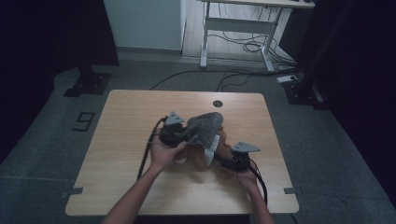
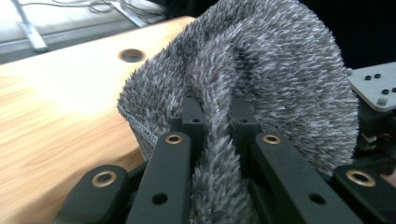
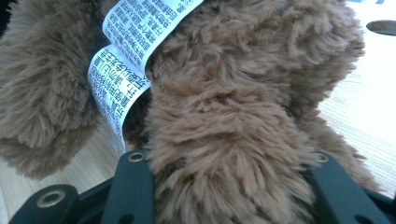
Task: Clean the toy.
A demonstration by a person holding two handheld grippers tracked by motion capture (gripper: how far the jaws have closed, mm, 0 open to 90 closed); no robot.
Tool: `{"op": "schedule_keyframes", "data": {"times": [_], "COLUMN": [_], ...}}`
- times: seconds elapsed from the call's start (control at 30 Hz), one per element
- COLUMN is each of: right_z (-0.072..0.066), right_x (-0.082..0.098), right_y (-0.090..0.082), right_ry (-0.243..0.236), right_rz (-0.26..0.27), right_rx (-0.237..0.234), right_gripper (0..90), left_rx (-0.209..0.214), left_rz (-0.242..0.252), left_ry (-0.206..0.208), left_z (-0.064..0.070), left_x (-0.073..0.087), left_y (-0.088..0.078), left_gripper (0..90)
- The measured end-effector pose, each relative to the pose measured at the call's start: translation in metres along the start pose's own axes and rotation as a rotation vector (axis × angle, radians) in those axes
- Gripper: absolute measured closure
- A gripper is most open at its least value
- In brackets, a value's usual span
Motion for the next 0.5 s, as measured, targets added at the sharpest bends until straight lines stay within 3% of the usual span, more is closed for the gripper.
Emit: {"op": "schedule_keyframes", "data": {"times": [0.1, 0.17, 0.23, 0.4, 0.5], "right_z": [0.0, 0.0, 0.0, -0.001, -0.001], "right_x": [0.0, 0.001, 0.002, 0.002, 0.002], "right_y": [-0.001, -0.001, -0.001, -0.001, -0.001], "right_ry": [-0.001, 0.003, 0.006, 0.006, 0.005], "right_rz": [-0.002, -0.009, -0.01, -0.012, -0.014], "right_rx": [-0.001, 0.005, 0.003, 0.009, 0.005], "right_gripper": [56.8, 56.7, 56.6, 56.6, 56.5], "left_rx": [-0.039, -0.038, -0.023, -0.096, -0.113], "left_rz": [-0.087, -0.092, -0.077, -0.097, -0.073], "left_ry": [0.045, 0.029, -0.01, -0.021, -0.045], "left_z": [0.007, 0.004, -0.003, -0.027, -0.042], "left_x": [0.009, 0.018, 0.023, 0.035, 0.045], "left_y": [0.028, 0.035, 0.031, 0.011, -0.007], "left_gripper": [80.4, 80.4, 80.3, 80.3, 80.3]}}
Point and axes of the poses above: each handheld gripper's, and its own axes: y roughly forward along the jaws, x roughly out of its underside, z roughly to its right, the point moved 4 cm from there along y, roughly forward along the jaws, and after that the axes turned 5 degrees about y, right-handed, at the moved point
